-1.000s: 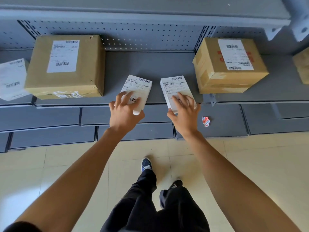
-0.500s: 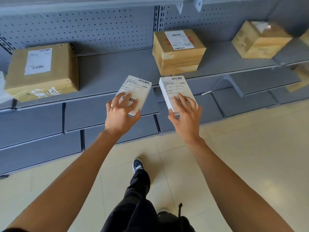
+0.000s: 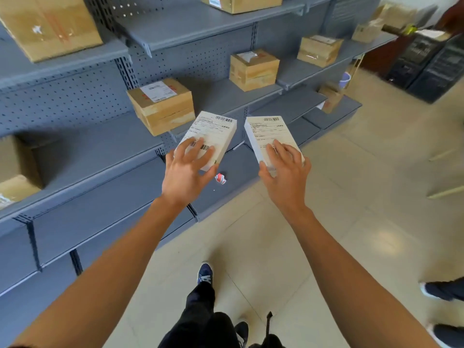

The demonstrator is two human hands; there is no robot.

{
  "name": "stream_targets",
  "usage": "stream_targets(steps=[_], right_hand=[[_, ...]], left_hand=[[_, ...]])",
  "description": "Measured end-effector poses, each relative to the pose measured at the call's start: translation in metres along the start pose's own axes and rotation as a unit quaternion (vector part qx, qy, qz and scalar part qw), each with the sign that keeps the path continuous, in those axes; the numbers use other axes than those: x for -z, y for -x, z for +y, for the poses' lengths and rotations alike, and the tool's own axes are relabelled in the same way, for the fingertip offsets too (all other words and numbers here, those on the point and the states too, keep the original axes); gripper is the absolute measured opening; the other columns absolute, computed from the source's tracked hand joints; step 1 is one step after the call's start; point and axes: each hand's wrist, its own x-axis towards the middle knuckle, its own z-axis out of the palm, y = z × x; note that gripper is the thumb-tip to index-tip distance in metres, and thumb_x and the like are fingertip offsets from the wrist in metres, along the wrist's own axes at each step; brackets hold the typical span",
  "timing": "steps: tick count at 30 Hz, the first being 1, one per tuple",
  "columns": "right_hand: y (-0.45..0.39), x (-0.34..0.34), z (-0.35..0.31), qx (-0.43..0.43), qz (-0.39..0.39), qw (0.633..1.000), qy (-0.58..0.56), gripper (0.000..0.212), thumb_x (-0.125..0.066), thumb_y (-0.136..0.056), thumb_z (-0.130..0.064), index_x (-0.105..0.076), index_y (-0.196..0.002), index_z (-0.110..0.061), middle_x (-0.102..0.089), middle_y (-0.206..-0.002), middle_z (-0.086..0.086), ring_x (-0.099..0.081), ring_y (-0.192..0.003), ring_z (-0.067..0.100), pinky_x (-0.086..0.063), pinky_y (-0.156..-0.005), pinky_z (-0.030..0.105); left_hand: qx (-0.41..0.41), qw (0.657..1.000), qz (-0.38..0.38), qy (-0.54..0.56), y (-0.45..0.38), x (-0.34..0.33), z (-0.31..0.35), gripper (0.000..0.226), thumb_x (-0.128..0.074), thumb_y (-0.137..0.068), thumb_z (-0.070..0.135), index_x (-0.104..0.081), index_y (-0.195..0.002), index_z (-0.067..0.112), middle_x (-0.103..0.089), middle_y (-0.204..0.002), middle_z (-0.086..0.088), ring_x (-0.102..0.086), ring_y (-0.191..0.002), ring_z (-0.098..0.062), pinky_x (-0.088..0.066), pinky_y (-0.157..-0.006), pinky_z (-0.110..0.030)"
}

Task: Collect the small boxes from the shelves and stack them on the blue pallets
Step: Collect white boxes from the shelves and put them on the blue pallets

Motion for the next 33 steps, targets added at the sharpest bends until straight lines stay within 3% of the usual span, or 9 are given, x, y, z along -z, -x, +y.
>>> stream_targets(steps=[10, 17, 25, 33], right_hand=[[-0.007, 0.044, 0.069, -0.083, 0.056, 0.994, 0.043, 0.041, -0.059, -0.092, -0.038, -0.063, -0.129, -0.021, -0.054, -0.145, -0.001, -0.04, -0.131, 0.02, -0.03, -0.102, 0.056], [-0.067, 0.016, 0.124, -0.097, 0.072, 0.987, 0.105, 0.044, -0.058, -0.095, -0.039, -0.06, -0.133, -0.017, -0.052, -0.147, 0.004, -0.04, -0.133, 0.024, -0.031, -0.103, 0.057], [-0.164, -0.028, 0.168, -0.124, 0.058, 0.98, 0.142, 0.045, -0.058, -0.097, -0.037, -0.055, -0.137, -0.016, -0.048, -0.15, 0.006, -0.035, -0.135, 0.026, -0.031, -0.104, 0.061], [-0.233, -0.031, 0.227, -0.151, 0.114, 0.967, 0.171, 0.044, -0.057, -0.097, -0.039, -0.058, -0.136, -0.017, -0.051, -0.148, 0.004, -0.037, -0.134, 0.025, -0.033, -0.103, 0.06]], left_hand=[[-0.112, 0.991, 0.026, 0.072, -0.072, -0.05, 0.062, 0.039, -0.06, -0.094, 0.044, -0.067, -0.125, 0.022, -0.057, -0.142, -0.007, -0.047, -0.132, -0.033, -0.043, -0.092, -0.053], [-0.108, 0.989, -0.012, 0.099, -0.154, -0.12, 0.06, 0.047, -0.048, -0.096, 0.049, -0.064, -0.129, 0.02, -0.054, -0.144, -0.01, -0.044, -0.135, -0.033, -0.04, -0.1, -0.059], [-0.153, 0.975, 0.015, 0.16, -0.272, -0.199, 0.037, 0.044, -0.054, -0.095, 0.045, -0.053, -0.133, 0.023, -0.054, -0.144, -0.013, -0.044, -0.134, -0.033, -0.045, -0.096, -0.06], [-0.204, 0.957, 0.015, 0.206, -0.381, -0.261, 0.06, 0.039, -0.063, -0.092, 0.041, -0.071, -0.12, 0.016, -0.063, -0.134, -0.012, -0.053, -0.125, -0.034, -0.05, -0.089, -0.056]])
